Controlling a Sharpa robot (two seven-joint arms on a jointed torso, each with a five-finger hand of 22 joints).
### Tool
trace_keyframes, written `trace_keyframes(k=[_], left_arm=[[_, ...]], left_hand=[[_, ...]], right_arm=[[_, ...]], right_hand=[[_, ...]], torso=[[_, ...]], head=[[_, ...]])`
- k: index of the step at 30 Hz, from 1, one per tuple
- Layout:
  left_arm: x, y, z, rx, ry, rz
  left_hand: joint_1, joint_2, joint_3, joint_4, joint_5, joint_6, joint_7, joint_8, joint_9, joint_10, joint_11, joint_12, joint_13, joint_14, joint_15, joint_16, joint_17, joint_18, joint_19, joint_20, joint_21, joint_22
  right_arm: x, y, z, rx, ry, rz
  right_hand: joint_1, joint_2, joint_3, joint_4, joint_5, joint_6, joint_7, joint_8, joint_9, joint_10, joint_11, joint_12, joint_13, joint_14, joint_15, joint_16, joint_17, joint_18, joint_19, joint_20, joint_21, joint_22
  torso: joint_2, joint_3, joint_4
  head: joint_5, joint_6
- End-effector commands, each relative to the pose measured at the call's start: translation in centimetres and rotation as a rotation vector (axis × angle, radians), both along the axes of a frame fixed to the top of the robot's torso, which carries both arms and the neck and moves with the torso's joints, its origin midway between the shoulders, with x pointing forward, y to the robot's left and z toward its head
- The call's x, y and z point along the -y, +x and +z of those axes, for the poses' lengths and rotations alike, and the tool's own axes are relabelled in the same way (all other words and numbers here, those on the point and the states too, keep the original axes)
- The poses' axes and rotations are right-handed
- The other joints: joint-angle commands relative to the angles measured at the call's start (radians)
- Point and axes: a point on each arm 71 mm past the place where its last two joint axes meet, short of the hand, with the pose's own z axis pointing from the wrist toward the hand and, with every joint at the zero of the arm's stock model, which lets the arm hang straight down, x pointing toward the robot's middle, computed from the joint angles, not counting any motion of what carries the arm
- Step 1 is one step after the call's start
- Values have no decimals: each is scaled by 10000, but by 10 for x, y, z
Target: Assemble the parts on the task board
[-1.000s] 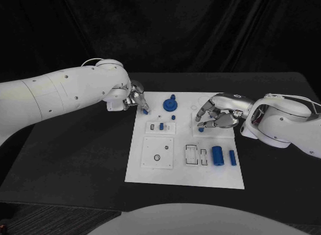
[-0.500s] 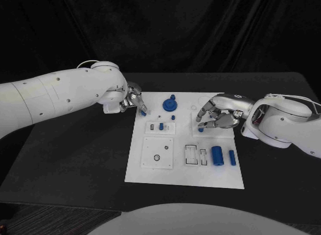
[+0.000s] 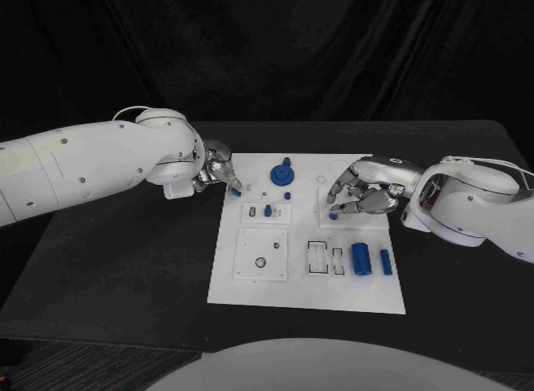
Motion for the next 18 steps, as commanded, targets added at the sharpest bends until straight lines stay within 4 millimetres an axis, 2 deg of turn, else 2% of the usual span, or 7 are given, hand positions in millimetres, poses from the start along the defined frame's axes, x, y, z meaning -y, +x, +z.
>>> trace_keyframes(k=[1,7,11,14,18], left_arm=[[3,-3,4,461,-200,365],[8,-10,5,603,-438,285],[9,-13,5,666,-559,290],[10,-15,3,641,-594,271],[12,-18,0,518,-573,176]], left_hand=[[-62,29,236,-173,-19,44,-42,64,15,214,-57,35,1852,1065,-52,66,2634,-88,79,-33,43,1640],[-136,45,263,-135,-19,78,-50,89,35,275,-63,79,1903,1065,-59,66,2634,-102,130,-38,106,1659],[-175,61,296,-119,27,117,-64,132,71,277,-75,78,1901,1065,-67,66,2634,-101,141,-45,111,1660],[-182,64,302,-116,36,120,-65,137,77,275,-77,76,1899,1065,-69,66,2634,-101,141,-46,111,1660],[-203,71,316,-105,57,130,-69,154,94,275,-80,75,1898,1065,-72,66,2634,-99,141,-48,107,1658]], right_arm=[[1,-1,-4,-212,-24,-174],[2,-2,-6,-317,45,-195],[2,-2,-7,-311,97,-180],[2,-1,-7,-300,116,-178],[2,-1,-7,-298,125,-168]], right_hand=[[-56,13,14,57,-21,66,11,18,13,-89,2,-61,-9,-73,-9,-41,-23,88,-50,-7,-35,647],[-45,11,20,51,-12,55,10,12,12,-91,1,-64,-12,-75,-10,-45,-27,90,-53,-6,-49,644],[-38,8,23,47,-6,45,10,6,11,-95,0,-69,-19,-74,-11,-44,-24,92,-56,-5,-63,640],[-38,8,23,47,-6,45,10,6,11,-95,0,-69,-19,-74,-11,-44,-24,92,-56,-5,-63,640],[-33,4,24,44,-1,38,11,2,11,-94,0,-68,-17,-75,-11,-47,-27,93,-56,-5,-67,639]], torso=[[-3,11,1],[11,0,-3],[18,-11,17],[19,-15,-14],[31,-31,25]], head=[[-10,-1],[64,-1],[41,-1],[84,-1],[77,-1]])
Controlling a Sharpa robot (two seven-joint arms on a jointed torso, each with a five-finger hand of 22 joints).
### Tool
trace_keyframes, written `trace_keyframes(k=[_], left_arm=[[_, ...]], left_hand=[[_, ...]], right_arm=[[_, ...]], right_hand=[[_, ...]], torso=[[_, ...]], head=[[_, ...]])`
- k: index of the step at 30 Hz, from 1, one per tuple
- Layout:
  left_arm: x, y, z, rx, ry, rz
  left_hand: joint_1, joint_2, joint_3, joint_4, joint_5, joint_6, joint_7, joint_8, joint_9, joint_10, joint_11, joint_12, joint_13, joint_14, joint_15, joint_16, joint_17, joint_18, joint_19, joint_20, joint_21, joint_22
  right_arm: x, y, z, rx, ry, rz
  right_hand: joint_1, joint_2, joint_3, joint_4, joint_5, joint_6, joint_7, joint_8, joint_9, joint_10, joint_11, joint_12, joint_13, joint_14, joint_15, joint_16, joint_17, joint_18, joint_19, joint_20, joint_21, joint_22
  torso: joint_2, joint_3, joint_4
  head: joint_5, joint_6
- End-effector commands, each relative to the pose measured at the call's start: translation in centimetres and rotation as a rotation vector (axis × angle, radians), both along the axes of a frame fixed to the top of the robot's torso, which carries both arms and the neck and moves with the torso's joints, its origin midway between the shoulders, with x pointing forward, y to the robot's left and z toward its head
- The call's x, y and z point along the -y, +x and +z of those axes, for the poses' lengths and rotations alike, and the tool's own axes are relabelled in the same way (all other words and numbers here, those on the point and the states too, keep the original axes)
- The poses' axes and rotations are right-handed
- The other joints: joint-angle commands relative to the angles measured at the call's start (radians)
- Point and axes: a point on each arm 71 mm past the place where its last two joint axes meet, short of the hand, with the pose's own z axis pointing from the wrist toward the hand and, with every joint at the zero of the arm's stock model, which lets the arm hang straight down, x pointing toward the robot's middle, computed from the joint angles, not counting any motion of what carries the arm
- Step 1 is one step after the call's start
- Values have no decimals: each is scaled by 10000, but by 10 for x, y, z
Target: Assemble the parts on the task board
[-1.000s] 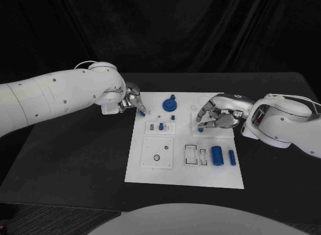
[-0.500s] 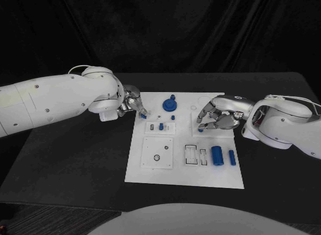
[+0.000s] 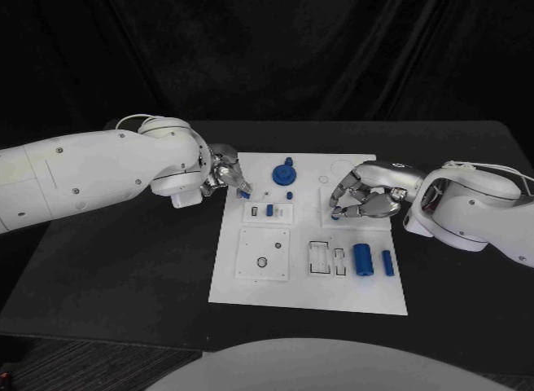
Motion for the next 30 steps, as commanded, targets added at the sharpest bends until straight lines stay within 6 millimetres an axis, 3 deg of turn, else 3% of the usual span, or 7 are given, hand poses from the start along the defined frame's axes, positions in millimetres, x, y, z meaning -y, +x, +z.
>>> trace_keyframes(k=[1,5,17,30], left_arm=[[2,-2,-2,61,-120,0],[4,-5,-6,-55,-144,-82],[9,-10,-14,-297,-171,-307],[12,-11,-20,-375,-304,-472]], left_hand=[[-74,48,160,-92,60,62,-65,72,18,270,-81,24,1893,1064,-74,66,2634,-97,66,19,18,1655],[-88,49,161,-82,59,63,-65,78,25,273,-81,26,1895,1064,-75,66,2634,-97,66,18,17,1655],[-104,59,169,-72,62,66,-66,88,36,269,-83,22,1891,1064,-76,66,2634,-97,68,17,18,1655],[-118,76,189,-64,70,66,-72,105,58,256,-87,12,1878,1064,-78,66,2634,-94,62,15,7,1651]], right_arm=[[1,0,-1,-41,42,-64],[1,0,0,85,147,-62],[0,-1,3,381,462,167],[-1,-2,4,419,524,275]], right_hand=[[-33,4,24,44,-1,38,11,2,12,-94,0,-69,-7,-75,-11,-47,-13,93,-57,-5,-67,631],[-30,-1,24,41,6,33,11,-1,12,-94,-1,-69,-7,-77,-11,-55,-21,97,-62,-4,-90,625],[-6,0,40,30,60,58,-1,10,24,-54,-11,-40,44,-54,-17,-4,36,78,-24,-5,26,650],[5,6,50,25,84,68,-6,15,29,-55,-16,-43,39,-51,-20,-8,30,79,-21,-6,19,649]], torso=[[10,-13,14],[11,1,-11],[14,3,0],[19,9,6]], head=[[19,-1],[61,-1],[127,-1],[119,-1]])
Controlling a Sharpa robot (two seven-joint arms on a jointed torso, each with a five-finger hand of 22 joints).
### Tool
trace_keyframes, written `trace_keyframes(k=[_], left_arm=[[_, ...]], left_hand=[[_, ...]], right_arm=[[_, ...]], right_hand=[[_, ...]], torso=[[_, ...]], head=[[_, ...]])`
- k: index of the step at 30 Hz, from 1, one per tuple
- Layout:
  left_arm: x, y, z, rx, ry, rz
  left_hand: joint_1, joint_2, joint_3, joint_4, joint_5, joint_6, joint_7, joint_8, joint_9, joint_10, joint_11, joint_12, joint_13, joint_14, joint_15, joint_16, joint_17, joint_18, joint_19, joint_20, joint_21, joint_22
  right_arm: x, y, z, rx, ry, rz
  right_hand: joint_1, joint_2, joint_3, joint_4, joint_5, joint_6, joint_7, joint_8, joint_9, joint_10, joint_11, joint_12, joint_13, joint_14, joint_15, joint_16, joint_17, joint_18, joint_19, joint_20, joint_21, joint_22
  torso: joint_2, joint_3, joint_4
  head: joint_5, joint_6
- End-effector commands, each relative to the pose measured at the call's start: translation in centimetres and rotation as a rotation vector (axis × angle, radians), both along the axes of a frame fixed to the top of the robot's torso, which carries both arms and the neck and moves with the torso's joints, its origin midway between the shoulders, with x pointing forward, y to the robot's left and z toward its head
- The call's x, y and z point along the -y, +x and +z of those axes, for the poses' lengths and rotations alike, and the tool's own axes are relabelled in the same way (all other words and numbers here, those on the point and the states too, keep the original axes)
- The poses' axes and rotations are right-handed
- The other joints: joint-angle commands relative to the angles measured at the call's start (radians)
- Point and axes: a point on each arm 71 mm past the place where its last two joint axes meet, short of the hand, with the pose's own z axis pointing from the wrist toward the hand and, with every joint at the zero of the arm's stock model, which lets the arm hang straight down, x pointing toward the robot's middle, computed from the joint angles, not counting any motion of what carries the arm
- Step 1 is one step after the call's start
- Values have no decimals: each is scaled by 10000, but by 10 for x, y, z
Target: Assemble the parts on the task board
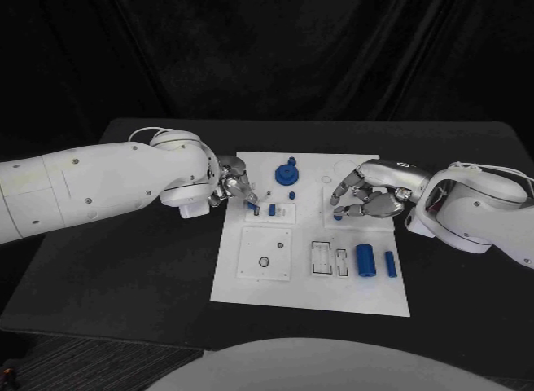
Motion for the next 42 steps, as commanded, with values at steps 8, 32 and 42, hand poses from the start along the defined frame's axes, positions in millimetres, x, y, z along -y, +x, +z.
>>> trace_keyframes(k=[8,32,42], left_arm=[[4,-1,-3,-80,-219,-366],[4,-5,-18,-414,-229,-441],[2,-5,-19,-439,-240,-428]], left_hand=[[-17,115,126,-32,47,-48,-54,80,39,223,-89,-13,1847,1064,-80,66,2634,-88,47,12,-14,1643],[-49,135,161,-20,24,-106,-47,115,101,153,-85,-66,1783,1064,-79,66,2634,-71,-5,10,-91,1618],[-295,166,72,167,-1194,-242,-54,256,302,136,-76,-72,1773,1064,-67,66,2634,-72,-28,20,-114,1614]], right_arm=[[-1,-1,1,106,164,73],[0,0,-1,-146,77,3],[0,0,-2,-170,68,4]], right_hand=[[5,6,50,25,37,68,-6,15,15,-56,-16,-4,5,-51,-21,-8,4,81,-21,-6,18,652],[13,17,63,25,75,87,-8,23,23,-75,-16,-23,-27,-57,-24,-45,-39,85,-22,-8,-11,646],[9,18,66,30,86,95,-4,26,28,-85,-12,-33,-42,-59,-23,-54,-48,87,-23,-8,-34,641]], torso=[[-11,-8,17],[-19,-12,-5],[-15,-7,2]], head=[[-32,-1],[0,-1],[-9,-1]])
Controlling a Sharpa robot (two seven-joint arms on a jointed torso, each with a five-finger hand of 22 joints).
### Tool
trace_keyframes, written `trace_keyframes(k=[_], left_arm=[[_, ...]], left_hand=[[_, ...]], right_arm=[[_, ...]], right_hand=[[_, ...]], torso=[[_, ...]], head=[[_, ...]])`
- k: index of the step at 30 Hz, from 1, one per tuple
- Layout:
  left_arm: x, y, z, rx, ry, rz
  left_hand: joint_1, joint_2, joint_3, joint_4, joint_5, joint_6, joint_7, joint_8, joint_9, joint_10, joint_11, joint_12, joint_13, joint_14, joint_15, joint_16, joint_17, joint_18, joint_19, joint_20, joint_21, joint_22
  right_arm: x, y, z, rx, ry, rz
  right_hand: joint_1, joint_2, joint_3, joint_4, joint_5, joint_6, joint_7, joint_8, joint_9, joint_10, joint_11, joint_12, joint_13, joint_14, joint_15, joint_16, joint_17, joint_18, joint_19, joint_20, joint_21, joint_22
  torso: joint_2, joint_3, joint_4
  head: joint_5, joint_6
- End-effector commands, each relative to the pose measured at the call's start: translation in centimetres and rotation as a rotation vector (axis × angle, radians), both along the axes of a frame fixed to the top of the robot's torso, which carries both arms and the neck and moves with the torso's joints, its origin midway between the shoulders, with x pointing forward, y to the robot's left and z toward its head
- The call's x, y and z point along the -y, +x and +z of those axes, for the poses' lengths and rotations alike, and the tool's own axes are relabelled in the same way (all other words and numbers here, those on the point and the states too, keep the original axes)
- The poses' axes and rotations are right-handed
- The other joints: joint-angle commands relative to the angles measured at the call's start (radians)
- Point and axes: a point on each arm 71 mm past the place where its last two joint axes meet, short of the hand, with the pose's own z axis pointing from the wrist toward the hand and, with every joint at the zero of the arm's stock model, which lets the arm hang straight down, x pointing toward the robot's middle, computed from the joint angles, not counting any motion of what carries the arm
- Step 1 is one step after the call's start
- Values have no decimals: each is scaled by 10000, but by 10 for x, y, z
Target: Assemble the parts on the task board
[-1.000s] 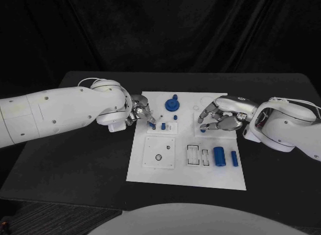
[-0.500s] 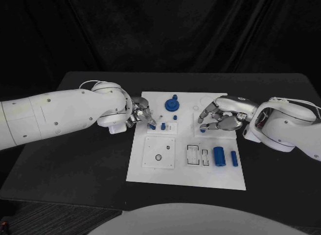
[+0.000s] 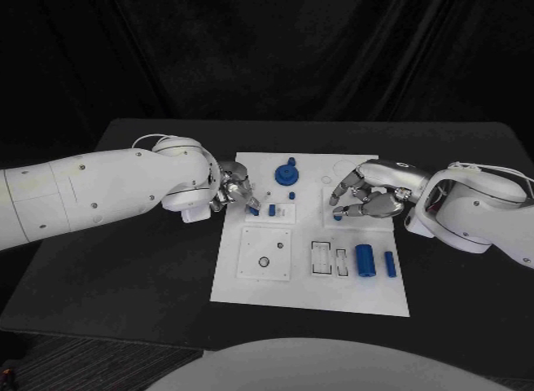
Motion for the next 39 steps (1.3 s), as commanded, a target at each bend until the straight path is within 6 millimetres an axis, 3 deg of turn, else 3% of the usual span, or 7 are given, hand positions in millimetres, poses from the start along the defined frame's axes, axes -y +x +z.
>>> trace_keyframes(k=[1,5,6,20,28,33,39], left_arm=[[2,-4,-6,-238,-8,-238],[2,-4,-7,-242,-17,-246],[2,-4,-7,-245,-16,-247],[4,-4,-8,-333,31,-338],[3,-3,-8,-346,77,-302],[1,-2,-8,-353,104,-265],[1,-2,-8,-363,122,-249]], left_hand=[[-127,-9,-76,122,-507,-156,-52,41,65,136,-76,-26,1772,1064,-67,66,2634,-73,-28,20,-35,1614],[-266,-19,-237,279,-764,-167,-39,53,76,132,-66,-24,1772,1064,-61,66,2634,-70,-36,22,-48,1611],[-416,-27,-457,468,-1293,-214,-35,4,41,126,-41,-24,1768,1064,-55,66,2634,-76,-44,43,-60,1608],[-1089,-228,-1986,1488,-2947,-269,140,-234,-223,88,98,-27,1750,1064,77,66,2634,-60,-76,141,-132,1592],[-1079,-157,-2204,1623,-2924,-171,108,-138,-178,88,83,-24,1752,1064,74,66,2634,-59,-65,150,-122,1597],[-471,85,-2205,1394,-1831,-222,33,14,-50,81,18,-25,1751,1064,20,66,2634,-51,-75,110,-138,1594],[-219,147,-2170,1265,-1291,-265,3,62,-14,76,-10,-27,1750,1064,0,66,2634,-53,-71,87,-132,1597]], right_arm=[[0,0,-2,-73,-29,-31],[0,0,-2,-79,-32,-36],[0,0,-2,-80,-32,-36],[0,-1,-3,-95,-34,-31],[0,-1,-3,-122,-48,-30],[0,-1,-4,-142,-61,-39],[1,-1,-4,-170,-82,-50]], right_hand=[[9,18,38,2,48,95,-4,27,12,-85,-12,-33,-12,-59,-24,-54,-9,86,-23,-8,-34,645],[9,18,38,2,48,95,-4,27,12,-85,-12,-33,-12,-59,-24,-54,-9,86,-23,-8,-34,645],[9,18,38,2,48,95,-4,27,12,-85,-12,-33,-12,-59,-24,-54,-9,86,-23,-8,-34,645],[14,16,42,-1,54,83,-4,19,11,-87,-14,-36,-15,-61,-24,-63,-19,87,-24,-8,-48,642],[18,16,45,-3,58,81,-5,17,12,-85,-15,-35,-12,-61,-24,-63,-18,87,-22,-8,-46,642],[18,16,45,-3,58,81,-5,17,12,-85,-15,-35,-12,-61,-24,-63,-18,87,-22,-8,-46,642],[23,21,52,-4,67,81,-4,16,13,-93,-14,-43,-25,-62,-24,-69,-25,91,-27,-8,-78,635]], torso=[[2,3,7],[0,6,11],[0,6,12],[-1,11,0],[3,8,-2],[2,7,-5],[7,5,3]], head=[[-5,-2],[-6,-2],[-11,-2],[-23,-2],[-27,-2],[-16,-2],[-14,-2]])
